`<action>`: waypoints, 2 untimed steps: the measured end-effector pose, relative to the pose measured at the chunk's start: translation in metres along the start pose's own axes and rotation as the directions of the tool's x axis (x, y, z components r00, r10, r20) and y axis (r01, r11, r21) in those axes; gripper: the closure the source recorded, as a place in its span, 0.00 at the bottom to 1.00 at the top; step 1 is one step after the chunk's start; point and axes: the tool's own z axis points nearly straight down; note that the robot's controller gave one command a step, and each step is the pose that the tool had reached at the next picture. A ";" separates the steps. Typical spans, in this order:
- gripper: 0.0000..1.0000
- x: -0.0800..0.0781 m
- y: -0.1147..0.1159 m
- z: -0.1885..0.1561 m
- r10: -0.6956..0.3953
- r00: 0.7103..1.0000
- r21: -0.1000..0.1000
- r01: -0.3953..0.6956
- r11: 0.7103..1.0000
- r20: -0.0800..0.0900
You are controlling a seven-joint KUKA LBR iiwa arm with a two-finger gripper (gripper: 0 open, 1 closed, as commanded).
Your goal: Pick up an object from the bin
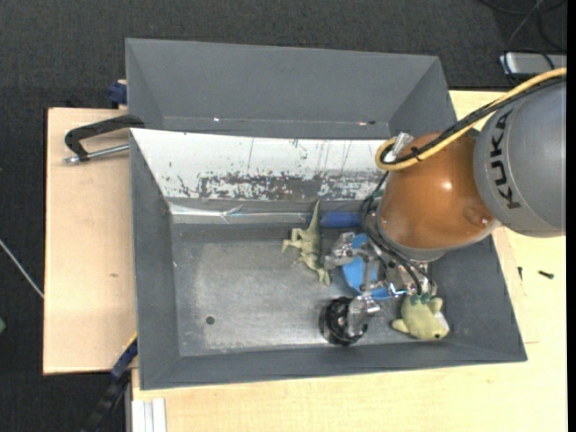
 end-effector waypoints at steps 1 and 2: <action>0.00 0.000 -0.019 0.031 -0.144 0.990 -0.004 0.144 0.990 -0.004; 1.00 0.002 -0.021 0.032 -0.141 0.990 -0.004 0.141 0.990 -0.011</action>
Offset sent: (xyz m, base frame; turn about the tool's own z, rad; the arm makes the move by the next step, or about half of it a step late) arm 0.0008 -0.0298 -0.0490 -0.1504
